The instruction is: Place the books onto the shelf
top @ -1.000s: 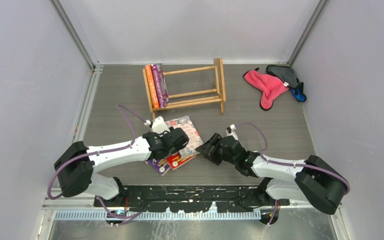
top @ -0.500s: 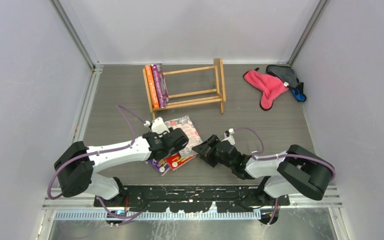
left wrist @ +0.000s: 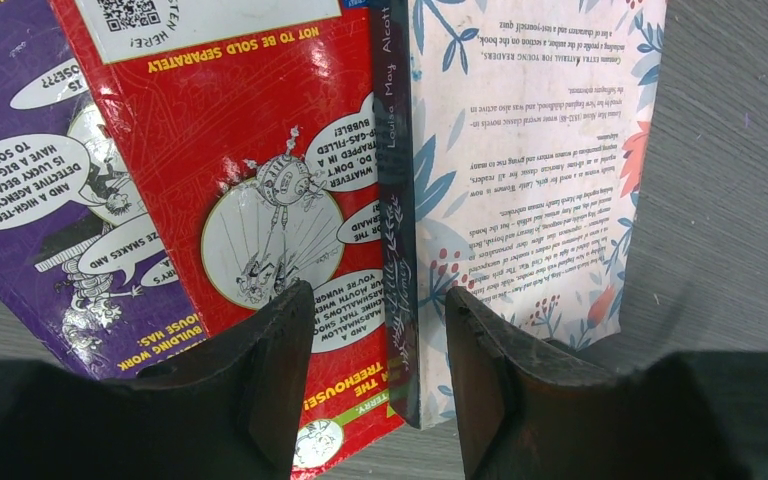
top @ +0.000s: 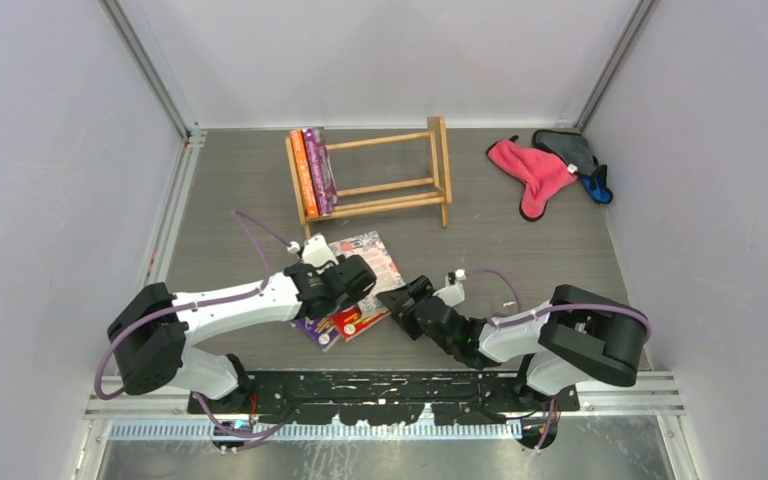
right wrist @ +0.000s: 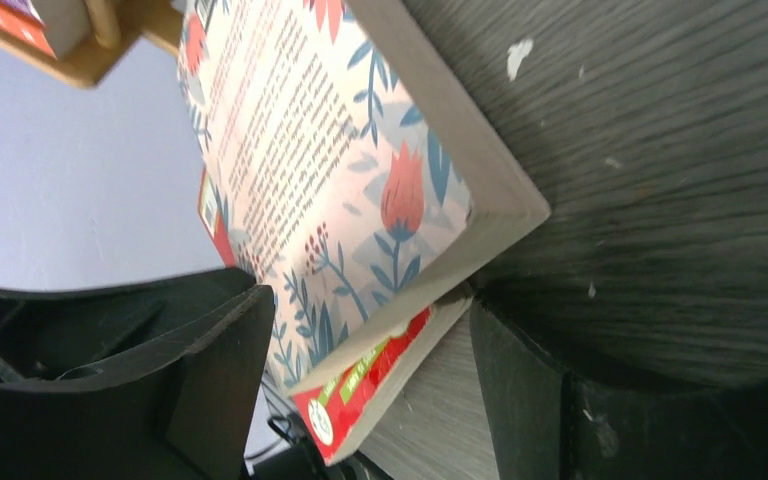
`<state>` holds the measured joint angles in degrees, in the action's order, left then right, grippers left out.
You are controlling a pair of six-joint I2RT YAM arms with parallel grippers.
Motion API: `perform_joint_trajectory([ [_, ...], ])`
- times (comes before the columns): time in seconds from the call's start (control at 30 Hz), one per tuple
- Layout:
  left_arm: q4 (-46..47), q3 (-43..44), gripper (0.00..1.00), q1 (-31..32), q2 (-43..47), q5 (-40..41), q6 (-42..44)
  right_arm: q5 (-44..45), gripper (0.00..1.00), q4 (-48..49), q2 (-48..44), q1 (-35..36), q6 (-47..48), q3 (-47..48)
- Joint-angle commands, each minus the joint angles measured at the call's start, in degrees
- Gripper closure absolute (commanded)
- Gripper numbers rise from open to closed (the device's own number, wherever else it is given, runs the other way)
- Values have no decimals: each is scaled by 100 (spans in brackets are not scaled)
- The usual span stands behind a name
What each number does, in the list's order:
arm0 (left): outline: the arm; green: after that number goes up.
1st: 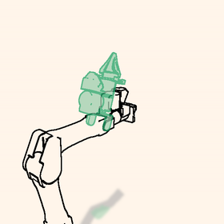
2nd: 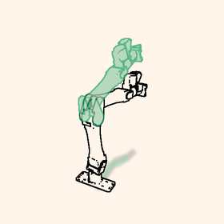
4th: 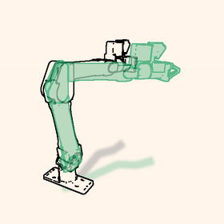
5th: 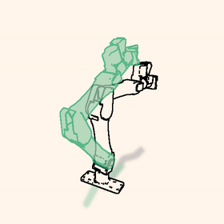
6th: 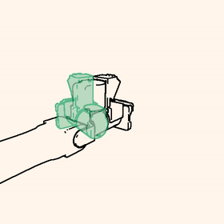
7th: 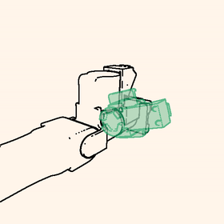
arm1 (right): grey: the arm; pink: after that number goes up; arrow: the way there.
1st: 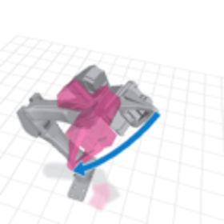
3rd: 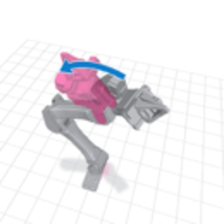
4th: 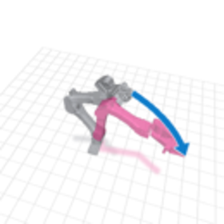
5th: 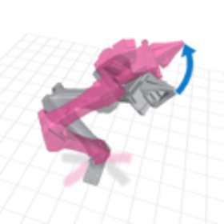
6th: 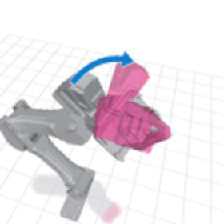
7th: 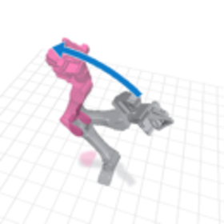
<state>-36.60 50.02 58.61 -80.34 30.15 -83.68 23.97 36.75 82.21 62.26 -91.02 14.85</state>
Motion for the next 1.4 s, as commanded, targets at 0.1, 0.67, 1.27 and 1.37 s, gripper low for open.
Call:
perform_joint_trajectory([
  [0.1, -287, -156, 48, -101, 246, -147, 97, 1116, 24, -183, 218, 6, -272, -135],
  [0.67, -411, -288, 48, -192, 376, -290, 256, 1321, 30, 1237, 1503, 12, -195, -47],
  [1.27, -528, -86, 48, -192, 466, -36, 71, 1056, 89, 2269, 1446, 10, -122, -569],
  [1.37, -427, -58, 47, -194, 470, 55, -89, 1000, 95, 1713, 837, 14, -62, -565],
])
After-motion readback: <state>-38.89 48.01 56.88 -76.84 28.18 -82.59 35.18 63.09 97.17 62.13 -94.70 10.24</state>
